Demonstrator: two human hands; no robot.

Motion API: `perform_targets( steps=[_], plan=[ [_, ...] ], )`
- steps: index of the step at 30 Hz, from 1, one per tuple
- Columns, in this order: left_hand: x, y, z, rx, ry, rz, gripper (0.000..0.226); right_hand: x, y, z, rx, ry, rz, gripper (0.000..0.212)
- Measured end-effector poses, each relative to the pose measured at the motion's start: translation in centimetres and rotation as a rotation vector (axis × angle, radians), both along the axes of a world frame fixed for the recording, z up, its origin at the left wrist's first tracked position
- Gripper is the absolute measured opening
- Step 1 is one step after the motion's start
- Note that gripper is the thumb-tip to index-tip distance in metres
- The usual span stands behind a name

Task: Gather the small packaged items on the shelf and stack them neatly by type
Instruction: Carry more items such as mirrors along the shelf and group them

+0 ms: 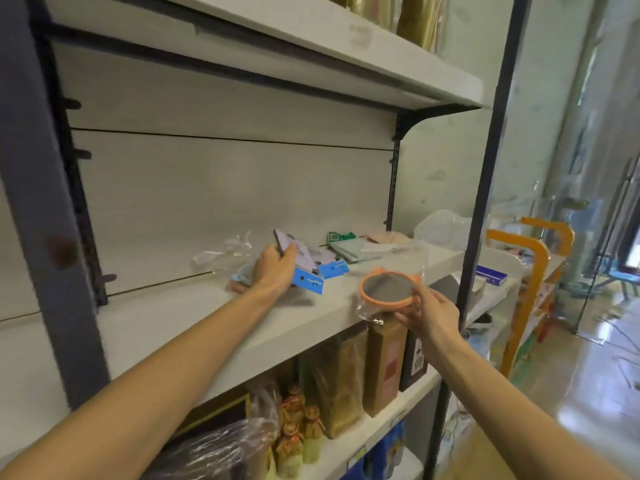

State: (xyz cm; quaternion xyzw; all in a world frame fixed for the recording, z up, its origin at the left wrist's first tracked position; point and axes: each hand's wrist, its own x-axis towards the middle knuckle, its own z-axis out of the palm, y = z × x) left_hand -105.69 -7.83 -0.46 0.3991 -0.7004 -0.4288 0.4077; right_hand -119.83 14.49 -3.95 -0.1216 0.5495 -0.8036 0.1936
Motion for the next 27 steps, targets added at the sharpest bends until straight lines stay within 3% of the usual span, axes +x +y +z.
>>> perform_targets(
  steps=[2,7,13,21,25,27],
  plan=[
    [-2.4,-2.2,-0.1,0.050,0.027,0.001,0.051,-1.8,-0.9,0.1,0.005,0.006,0.017,0.029],
    [-6.1,-3.3,1.4,0.243,0.148,-0.056,0.021,-5.8,-3.1,1.3,-0.005,0.049,0.046,0.040],
    [-9.4,-6.2,0.9,0.256,0.013,-0.101,0.019,-9.8,-7.2,2.2,0.033,0.106,0.089,0.041],
    [-11.3,-8.6,0.9,-0.053,-0.380,-0.001,0.041,-14.1,-12.7,3.8,0.014,0.199,0.289,0.039],
    [-9.9,-8.4,1.7,-0.161,-0.454,0.175,0.051,-14.9,-16.3,5.6,-0.030,0.216,0.410,0.035],
    [-8.6,-8.5,1.8,-0.248,-0.392,0.286,0.041,-14.2,-18.3,6.1,-0.055,0.239,0.484,0.033]
  ],
)
